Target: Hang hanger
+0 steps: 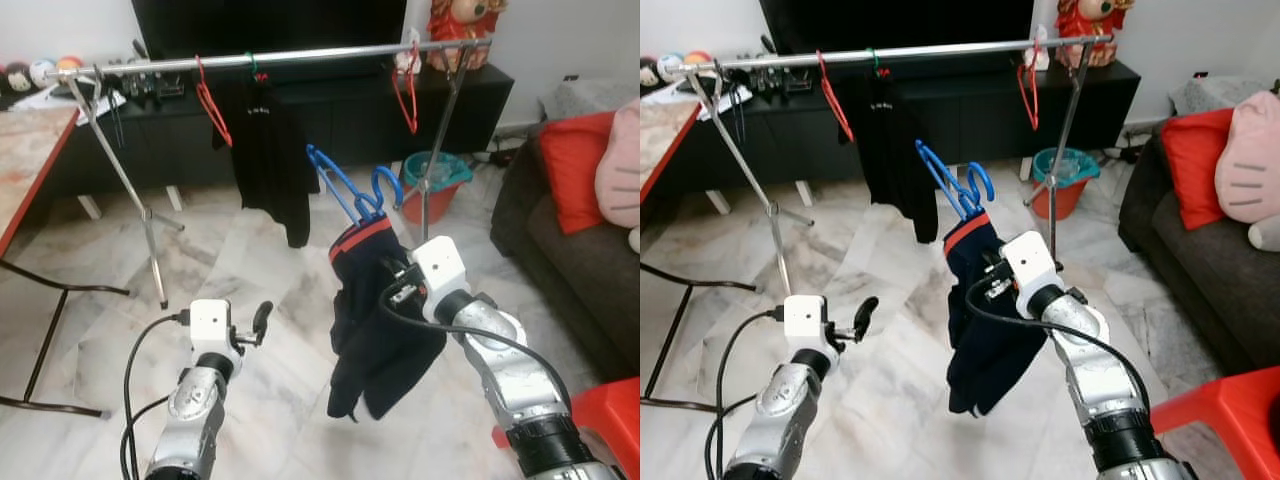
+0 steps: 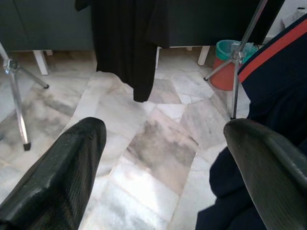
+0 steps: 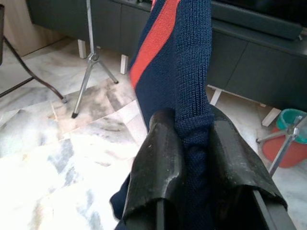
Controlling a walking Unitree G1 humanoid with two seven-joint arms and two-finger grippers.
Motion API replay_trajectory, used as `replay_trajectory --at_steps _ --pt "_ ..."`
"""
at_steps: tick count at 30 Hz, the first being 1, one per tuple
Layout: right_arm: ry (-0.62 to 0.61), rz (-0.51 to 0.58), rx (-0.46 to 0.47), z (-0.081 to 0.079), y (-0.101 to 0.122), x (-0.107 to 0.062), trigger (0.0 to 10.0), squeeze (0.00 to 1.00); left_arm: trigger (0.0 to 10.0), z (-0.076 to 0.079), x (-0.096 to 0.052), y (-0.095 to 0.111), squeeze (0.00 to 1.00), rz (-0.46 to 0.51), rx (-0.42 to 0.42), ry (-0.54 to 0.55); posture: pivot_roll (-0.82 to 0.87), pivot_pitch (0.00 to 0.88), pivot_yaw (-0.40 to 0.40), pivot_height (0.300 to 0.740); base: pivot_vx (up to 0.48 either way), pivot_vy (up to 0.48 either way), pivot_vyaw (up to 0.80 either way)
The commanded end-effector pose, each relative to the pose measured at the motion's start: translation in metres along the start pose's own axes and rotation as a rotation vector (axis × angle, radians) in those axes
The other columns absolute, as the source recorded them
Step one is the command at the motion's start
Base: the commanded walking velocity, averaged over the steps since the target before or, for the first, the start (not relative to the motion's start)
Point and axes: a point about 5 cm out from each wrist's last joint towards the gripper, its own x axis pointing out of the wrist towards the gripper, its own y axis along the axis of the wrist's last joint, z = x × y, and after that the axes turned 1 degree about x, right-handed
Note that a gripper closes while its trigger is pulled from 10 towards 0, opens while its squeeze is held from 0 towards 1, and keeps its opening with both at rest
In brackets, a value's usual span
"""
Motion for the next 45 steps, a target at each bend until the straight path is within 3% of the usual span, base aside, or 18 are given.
replay_trajectory --at_steps 1,36,45 --pt "-0.008 0.046 -0.007 0.0008 0.0108 -0.0005 10.0 0.0 10.0 -0.0009 -0.0022 -0.001 0.0 -0.011 0.006 0.0 -0.23 0.0 0.059 0.74 -0.262 0.0 0.0" --pt "-0.009 0.035 -0.007 0.0022 0.0124 0.0011 10.0 0.0 10.0 -0.0009 -0.0022 -0.0019 0.0 -0.022 0.01 -0.003 -0.22 0.0 0.057 0.74 -0.277 0.0 0.0" --pt "0.004 0.022 -0.019 0.0037 0.0113 0.001 10.0 0.0 10.0 -0.0019 -0.0013 -0.0019 0.0 -0.032 0.018 0.007 -0.22 0.0 0.054 0.74 0.0 0.0 0.0"
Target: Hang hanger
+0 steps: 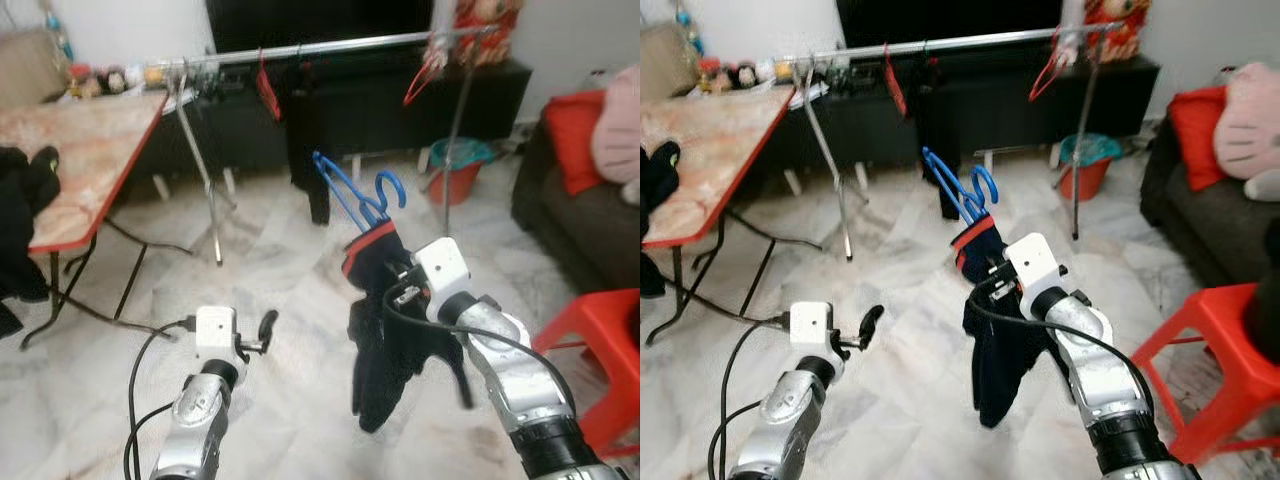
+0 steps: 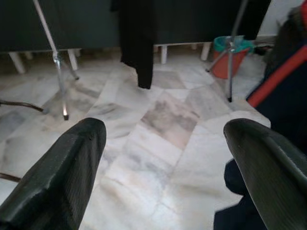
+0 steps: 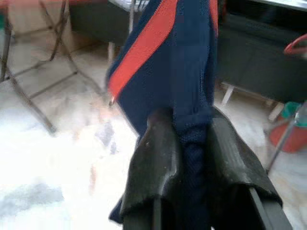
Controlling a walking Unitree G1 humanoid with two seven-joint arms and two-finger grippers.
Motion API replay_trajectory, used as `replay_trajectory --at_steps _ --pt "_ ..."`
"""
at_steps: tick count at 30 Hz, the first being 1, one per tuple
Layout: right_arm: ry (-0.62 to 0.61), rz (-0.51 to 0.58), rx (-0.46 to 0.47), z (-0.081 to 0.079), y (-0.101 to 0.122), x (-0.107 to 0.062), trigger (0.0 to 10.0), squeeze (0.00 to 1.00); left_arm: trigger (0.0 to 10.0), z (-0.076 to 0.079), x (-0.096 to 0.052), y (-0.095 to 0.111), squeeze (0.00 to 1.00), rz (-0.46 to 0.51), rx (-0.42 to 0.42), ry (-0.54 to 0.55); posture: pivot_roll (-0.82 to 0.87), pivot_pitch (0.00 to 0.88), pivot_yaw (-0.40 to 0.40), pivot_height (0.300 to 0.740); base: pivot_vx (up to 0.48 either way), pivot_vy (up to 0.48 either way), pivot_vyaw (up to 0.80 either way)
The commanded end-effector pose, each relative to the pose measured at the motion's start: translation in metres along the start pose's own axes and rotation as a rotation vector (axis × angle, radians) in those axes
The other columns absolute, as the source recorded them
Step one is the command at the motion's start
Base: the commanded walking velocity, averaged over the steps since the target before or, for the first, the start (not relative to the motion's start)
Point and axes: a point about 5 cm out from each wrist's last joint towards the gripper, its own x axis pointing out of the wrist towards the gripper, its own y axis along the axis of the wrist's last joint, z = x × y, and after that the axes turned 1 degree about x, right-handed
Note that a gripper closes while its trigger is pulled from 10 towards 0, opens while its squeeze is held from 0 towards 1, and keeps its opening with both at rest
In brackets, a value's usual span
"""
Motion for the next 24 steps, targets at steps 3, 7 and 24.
replay_trajectory --at_steps 3,7,24 --pt "0.015 0.047 -0.02 0.0 0.013 0.003 10.0 0.0 10.0 -0.005 -0.002 -0.002 0.0 -0.021 0.008 0.017 -0.22 0.0 0.056 0.74 0.0 0.0 0.0" --pt "0.027 0.043 -0.03 0.0 0.013 0.003 10.0 0.0 10.0 -0.004 -0.001 -0.002 0.0 -0.02 0.005 0.011 -0.22 0.0 0.055 0.74 0.0 0.0 0.0" --pt "0.416 -0.019 -0.172 -0.011 0.008 -0.012 10.0 0.0 10.0 0.004 0.023 0.014 0.0 -0.079 0.147 -0.306 -0.22 0.0 0.029 0.74 0.0 0.0 0.0"
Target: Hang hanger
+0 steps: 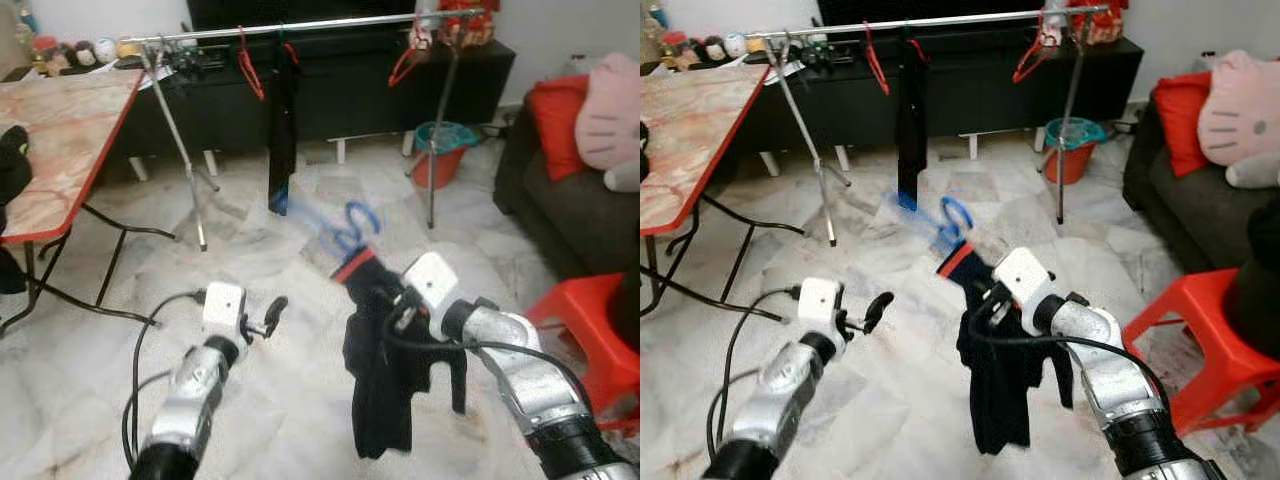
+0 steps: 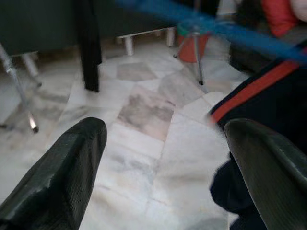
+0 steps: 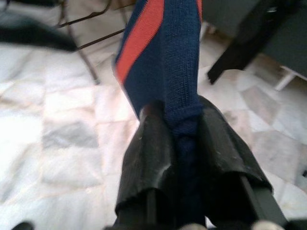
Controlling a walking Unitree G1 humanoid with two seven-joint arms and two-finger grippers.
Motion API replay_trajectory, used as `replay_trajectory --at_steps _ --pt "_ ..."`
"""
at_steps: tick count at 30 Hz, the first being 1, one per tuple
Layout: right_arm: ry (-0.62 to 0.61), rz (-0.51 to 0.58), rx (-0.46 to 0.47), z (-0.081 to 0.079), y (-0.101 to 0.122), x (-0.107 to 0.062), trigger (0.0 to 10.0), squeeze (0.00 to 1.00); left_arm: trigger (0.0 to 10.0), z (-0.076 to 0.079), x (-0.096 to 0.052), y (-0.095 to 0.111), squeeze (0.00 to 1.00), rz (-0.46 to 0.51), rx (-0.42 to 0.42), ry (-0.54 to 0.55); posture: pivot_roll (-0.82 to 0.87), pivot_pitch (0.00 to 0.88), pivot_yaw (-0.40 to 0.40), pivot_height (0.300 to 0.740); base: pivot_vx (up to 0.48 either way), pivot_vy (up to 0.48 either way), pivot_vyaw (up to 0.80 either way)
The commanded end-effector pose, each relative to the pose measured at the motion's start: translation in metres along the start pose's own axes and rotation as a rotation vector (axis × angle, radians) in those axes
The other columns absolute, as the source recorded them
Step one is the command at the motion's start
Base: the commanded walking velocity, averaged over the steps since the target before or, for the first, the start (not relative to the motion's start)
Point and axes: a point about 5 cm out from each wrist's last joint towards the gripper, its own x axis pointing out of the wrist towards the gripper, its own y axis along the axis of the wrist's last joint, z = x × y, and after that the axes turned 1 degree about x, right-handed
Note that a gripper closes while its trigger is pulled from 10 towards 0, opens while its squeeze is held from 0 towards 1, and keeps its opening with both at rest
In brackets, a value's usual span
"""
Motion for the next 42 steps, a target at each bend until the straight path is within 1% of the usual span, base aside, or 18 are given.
replay_trajectory --at_steps 1,3,4,5,6,7,9,12,18,19,21,30,31,32,34,39,40,42 --pt "0.059 0.061 -0.06 0.0 0.015 -0.003 10.0 0.0 10.0 0.002 0.0 -0.008 0.0 -0.066 0.013 -0.073 -0.22 0.0 0.029 0.74 0.0 0.0 0.0" --pt "0.128 0.076 -0.077 0.004 0.022 -0.007 10.0 0.0 10.0 0.003 0.002 -0.009 0.0 -0.094 0.018 -0.173 -0.22 0.0 0.022 0.74 0.0 0.0 0.0" --pt "0.128 0.076 -0.077 0.004 0.022 -0.007 10.0 0.0 10.0 0.003 0.002 -0.009 0.0 -0.094 0.018 -0.173 -0.22 0.0 0.022 0.74 0.0 0.0 0.0" --pt "0.144 0.075 -0.084 0.006 0.024 -0.008 10.0 0.0 10.0 0.004 0.002 -0.01 0.0 -0.105 0.02 -0.208 -0.22 0.0 0.022 0.74 0.0 0.0 0.0" --pt "0.197 0.076 -0.104 0.007 0.027 -0.01 10.0 0.0 10.0 0.008 0.002 -0.011 0.0 -0.124 0.037 -0.286 -0.21 0.0 0.017 0.74 0.0 0.0 0.0" --pt "0.197 0.076 -0.104 0.007 0.027 -0.01 10.0 0.0 10.0 0.008 0.002 -0.011 0.0 -0.124 0.037 -0.286 -0.21 0.0 0.017 0.74 0.0 0.0 0.0" --pt "0.245 0.075 -0.113 0.009 0.032 -0.01 10.0 0.0 10.0 0.014 0.001 -0.015 0.0 -0.17 0.074 -0.376 -0.21 0.0 0.013 0.74 0.0 0.0 0.0" --pt "0.272 0.075 -0.121 0.009 0.033 -0.01 10.0 0.0 10.0 0.019 0.001 -0.019 0.0 -0.193 0.091 -0.417 -0.21 0.0 0.004 0.74 0.0 0.0 0.0" --pt "0.334 0.092 -0.126 0.004 0.039 -0.009 10.0 0.0 10.0 0.022 0.002 -0.023 0.0 -0.198 0.089 -0.434 -0.22 0.0 0.0 0.74 0.0 0.0 0.0" --pt "0.381 0.109 -0.127 -0.001 0.043 -0.01 10.0 0.0 10.0 0.022 0.003 -0.024 0.0 -0.193 0.085 -0.438 -0.22 0.0 -0.003 0.74 0.0 0.0 0.0" --pt "0.42 0.117 -0.132 -0.003 0.045 -0.011 10.0 0.0 10.0 0.021 0.002 -0.026 0.0 -0.194 0.08 -0.438 -0.22 0.0 -0.006 0.74 0.0 0.0 0.0" --pt "0.478 0.141 -0.152 -0.001 0.054 -0.018 10.0 0.0 10.0 0.01 -0.004 -0.036 0.0 -0.216 0.056 -0.437 -0.23 0.0 -0.012 0.74 0.0 0.0 0.0" --pt "0.491 0.143 -0.161 0.001 0.057 -0.02 10.0 0.0 10.0 0.006 -0.006 -0.037 0.0 -0.216 0.041 -0.424 -0.24 0.0 -0.013 0.74 0.0 0.0 0.0" --pt "0.491 0.143 -0.161 0.001 0.057 -0.02 10.0 0.0 10.0 0.006 -0.006 -0.037 0.0 -0.216 0.041 -0.424 -0.24 0.0 -0.013 0.74 0.0 0.0 0.0" --pt "0.492 0.136 -0.171 0.004 0.057 -0.023 10.0 0.0 10.0 0.001 -0.008 -0.04 0.0 -0.214 0.008 -0.409 -0.23 0.0 -0.016 0.74 0.0 0.0 0.0" --pt "0.496 0.134 -0.178 0.006 0.058 -0.024 10.0 0.0 10.0 -0.001 -0.013 -0.046 0.0 -0.227 -0.024 -0.416 -0.24 0.0 -0.02 0.74 0.0 0.0 0.0" --pt "0.496 0.133 -0.179 0.006 0.059 -0.024 10.0 0.0 0.0 0.0 -0.014 -0.047 0.0 -0.227 -0.031 -0.415 -0.24 0.0 -0.02 0.74 0.0 0.0 0.0" --pt "0.496 0.133 -0.179 0.006 0.059 -0.025 10.0 0.0 0.0 0.0 -0.014 -0.048 0.0 -0.226 -0.036 -0.414 -0.24 0.0 -0.021 0.74 0.0 0.0 0.0"
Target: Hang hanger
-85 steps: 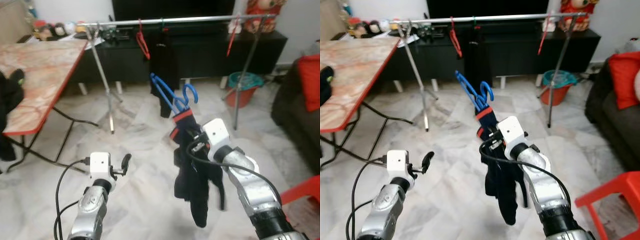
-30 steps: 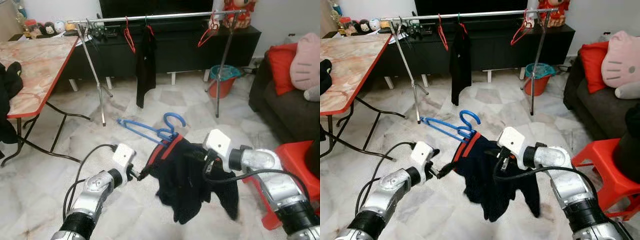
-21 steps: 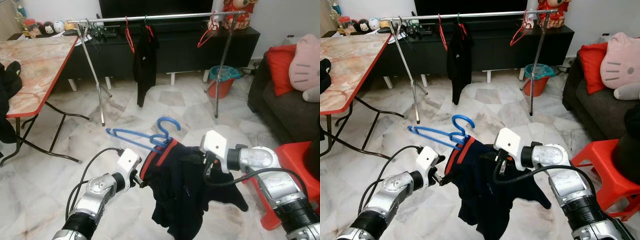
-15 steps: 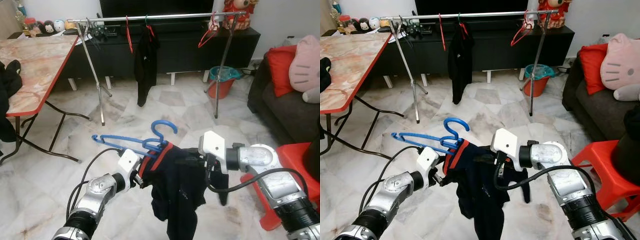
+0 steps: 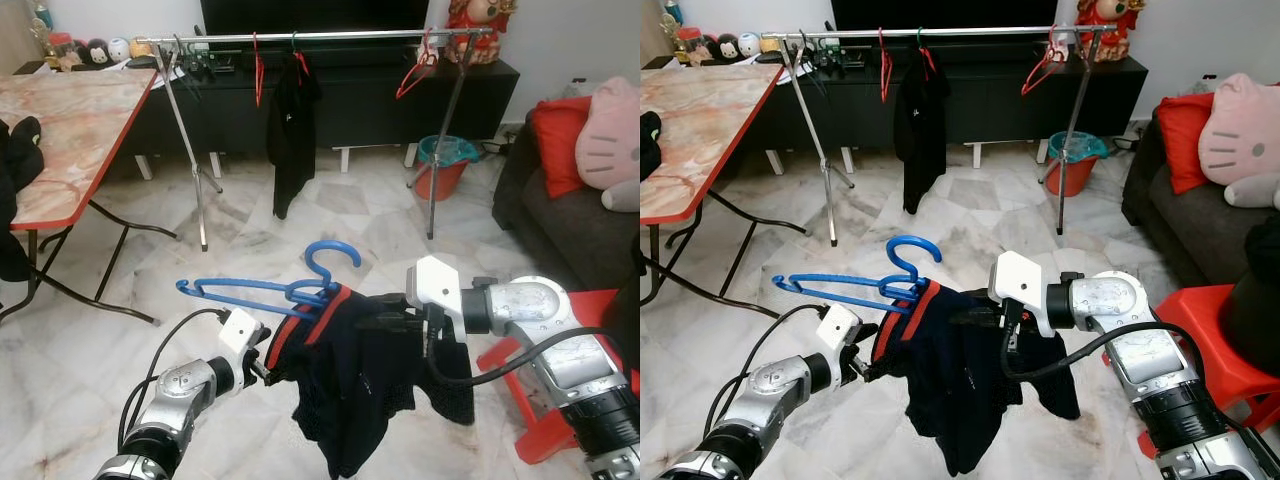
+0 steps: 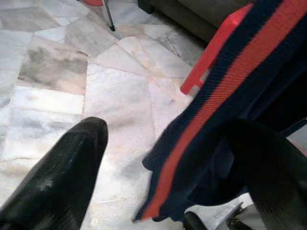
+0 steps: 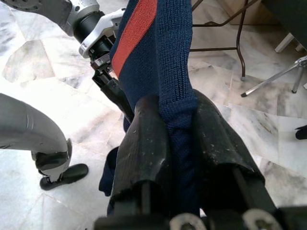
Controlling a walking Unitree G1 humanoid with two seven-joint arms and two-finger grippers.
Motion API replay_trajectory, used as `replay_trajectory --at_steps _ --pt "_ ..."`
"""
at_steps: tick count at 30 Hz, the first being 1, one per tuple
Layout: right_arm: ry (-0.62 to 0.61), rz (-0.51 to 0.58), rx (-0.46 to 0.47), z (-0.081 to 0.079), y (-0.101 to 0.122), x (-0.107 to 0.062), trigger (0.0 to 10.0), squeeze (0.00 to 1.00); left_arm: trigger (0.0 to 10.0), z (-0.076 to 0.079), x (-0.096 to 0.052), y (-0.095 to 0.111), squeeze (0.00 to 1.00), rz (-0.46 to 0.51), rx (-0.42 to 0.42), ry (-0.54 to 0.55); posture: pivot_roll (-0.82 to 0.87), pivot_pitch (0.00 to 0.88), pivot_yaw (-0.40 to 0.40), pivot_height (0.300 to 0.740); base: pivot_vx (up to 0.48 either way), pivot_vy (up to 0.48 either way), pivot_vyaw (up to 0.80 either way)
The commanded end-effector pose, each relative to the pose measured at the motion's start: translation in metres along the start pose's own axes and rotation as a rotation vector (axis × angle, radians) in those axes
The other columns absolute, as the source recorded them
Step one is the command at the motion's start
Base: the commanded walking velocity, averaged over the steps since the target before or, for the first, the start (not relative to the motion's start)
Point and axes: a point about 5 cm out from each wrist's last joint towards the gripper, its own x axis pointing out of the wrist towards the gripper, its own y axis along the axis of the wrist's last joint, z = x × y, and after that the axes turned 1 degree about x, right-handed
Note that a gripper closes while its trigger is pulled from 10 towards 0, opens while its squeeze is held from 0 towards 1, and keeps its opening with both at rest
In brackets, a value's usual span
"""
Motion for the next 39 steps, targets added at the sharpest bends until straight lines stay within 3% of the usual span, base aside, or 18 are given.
replay_trajectory --at_steps 1,15,19,39 --pt "-0.008 0.036 -0.051 0.005 0.015 -0.005 10.0 0.0 0.0 -0.002 0.0 0.001 0.0 0.003 -0.001 0.0 -0.24 0.0 -0.021 0.74 0.0 0.0 0.0" --pt "-0.035 0.026 -0.053 0.009 0.015 -0.008 10.0 0.0 0.0 0.006 0.005 0.001 0.0 0.031 -0.035 -0.046 -0.25 0.0 -0.024 0.74 0.0 0.0 0.0" --pt "-0.108 0.012 -0.018 0.016 0.005 -0.009 10.0 0.0 0.0 0.013 0.006 -0.001 0.0 0.048 -0.068 -0.105 -0.25 0.0 -0.022 0.74 0.0 0.0 0.0" --pt "-0.138 0.012 -0.014 0.018 0.003 -0.01 10.0 0.0 0.0 0.017 0.009 0.001 0.0 0.045 -0.062 -0.154 -0.25 0.0 -0.018 0.74 0.0 0.0 0.0"
